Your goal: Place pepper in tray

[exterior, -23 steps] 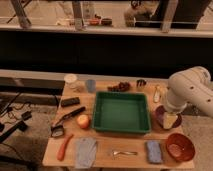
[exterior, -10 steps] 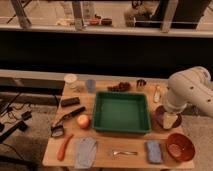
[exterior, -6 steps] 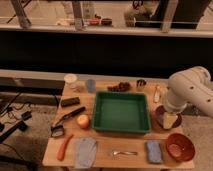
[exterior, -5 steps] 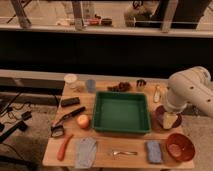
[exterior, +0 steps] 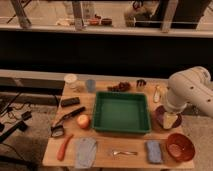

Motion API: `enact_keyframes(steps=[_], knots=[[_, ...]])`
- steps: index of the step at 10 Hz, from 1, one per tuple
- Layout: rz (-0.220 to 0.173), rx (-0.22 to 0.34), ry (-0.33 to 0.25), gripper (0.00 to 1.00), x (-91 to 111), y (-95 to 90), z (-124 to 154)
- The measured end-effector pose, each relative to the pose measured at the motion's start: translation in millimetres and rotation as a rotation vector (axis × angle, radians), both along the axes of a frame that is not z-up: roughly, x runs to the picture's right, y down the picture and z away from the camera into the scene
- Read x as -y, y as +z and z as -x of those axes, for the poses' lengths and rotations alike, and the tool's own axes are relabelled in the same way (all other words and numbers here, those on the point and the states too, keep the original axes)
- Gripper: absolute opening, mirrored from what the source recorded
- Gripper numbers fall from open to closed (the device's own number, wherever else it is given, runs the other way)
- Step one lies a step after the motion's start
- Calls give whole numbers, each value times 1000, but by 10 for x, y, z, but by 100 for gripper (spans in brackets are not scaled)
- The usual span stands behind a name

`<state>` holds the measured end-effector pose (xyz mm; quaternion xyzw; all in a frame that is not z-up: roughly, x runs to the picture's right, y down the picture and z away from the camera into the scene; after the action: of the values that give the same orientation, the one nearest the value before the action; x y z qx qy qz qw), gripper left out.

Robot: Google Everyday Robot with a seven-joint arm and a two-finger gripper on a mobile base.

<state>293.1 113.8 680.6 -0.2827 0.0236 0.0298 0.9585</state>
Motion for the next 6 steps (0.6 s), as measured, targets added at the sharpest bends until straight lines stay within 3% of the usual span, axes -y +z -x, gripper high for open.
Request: enact_keyframes(steps=[6], knots=[[-10,22,-9,80,8,-22,7]])
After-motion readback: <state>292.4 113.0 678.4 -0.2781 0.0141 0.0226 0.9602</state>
